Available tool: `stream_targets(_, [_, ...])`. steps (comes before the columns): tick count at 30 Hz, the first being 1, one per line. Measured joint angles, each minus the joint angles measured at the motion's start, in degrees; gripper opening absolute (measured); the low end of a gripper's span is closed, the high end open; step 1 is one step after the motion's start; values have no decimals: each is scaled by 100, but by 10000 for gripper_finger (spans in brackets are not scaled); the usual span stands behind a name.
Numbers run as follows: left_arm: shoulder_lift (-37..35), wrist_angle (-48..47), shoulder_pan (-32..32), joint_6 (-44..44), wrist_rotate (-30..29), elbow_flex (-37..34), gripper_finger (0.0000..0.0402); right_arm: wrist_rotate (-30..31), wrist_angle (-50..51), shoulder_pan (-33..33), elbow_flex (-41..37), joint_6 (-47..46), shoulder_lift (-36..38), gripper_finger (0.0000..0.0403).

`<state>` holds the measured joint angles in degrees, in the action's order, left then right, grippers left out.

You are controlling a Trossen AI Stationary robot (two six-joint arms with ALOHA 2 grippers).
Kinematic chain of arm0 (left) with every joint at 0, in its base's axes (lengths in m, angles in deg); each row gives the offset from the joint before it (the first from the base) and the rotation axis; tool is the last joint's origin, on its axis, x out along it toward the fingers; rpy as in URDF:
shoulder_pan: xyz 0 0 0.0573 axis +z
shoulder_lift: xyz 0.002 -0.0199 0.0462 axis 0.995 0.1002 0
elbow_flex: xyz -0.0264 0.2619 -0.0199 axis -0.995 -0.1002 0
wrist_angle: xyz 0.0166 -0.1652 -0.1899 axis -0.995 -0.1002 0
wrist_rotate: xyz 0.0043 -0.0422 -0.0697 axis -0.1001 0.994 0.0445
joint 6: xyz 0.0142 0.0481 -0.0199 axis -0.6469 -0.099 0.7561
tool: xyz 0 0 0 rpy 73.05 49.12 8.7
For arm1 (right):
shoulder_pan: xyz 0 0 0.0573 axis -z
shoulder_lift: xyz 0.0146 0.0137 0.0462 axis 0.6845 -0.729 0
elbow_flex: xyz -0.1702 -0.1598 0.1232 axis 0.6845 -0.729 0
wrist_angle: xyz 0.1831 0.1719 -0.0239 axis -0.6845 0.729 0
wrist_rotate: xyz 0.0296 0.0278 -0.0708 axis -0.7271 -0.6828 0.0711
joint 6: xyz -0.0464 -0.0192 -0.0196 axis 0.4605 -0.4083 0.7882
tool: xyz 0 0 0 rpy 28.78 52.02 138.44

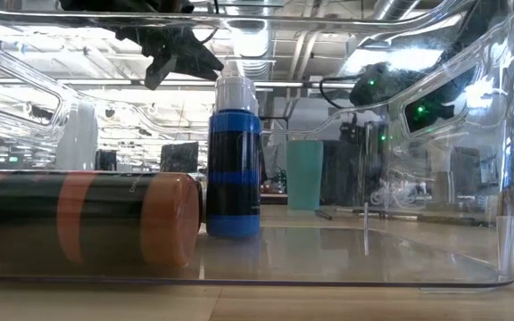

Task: Pick & Place Paint Supplies
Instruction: Put the silver paint brush into the green cup

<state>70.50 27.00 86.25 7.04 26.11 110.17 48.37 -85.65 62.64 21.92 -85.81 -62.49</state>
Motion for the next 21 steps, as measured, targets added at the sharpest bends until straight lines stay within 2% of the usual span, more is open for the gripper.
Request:
stream_targets(11, [0,0,0,4,-34,0,2,-49,49,-305,-6,41,-7,144])
stream_targets(21, [0,15,0,101,-31,0,2,-133,-776,-308,-394,-210,-485,149])
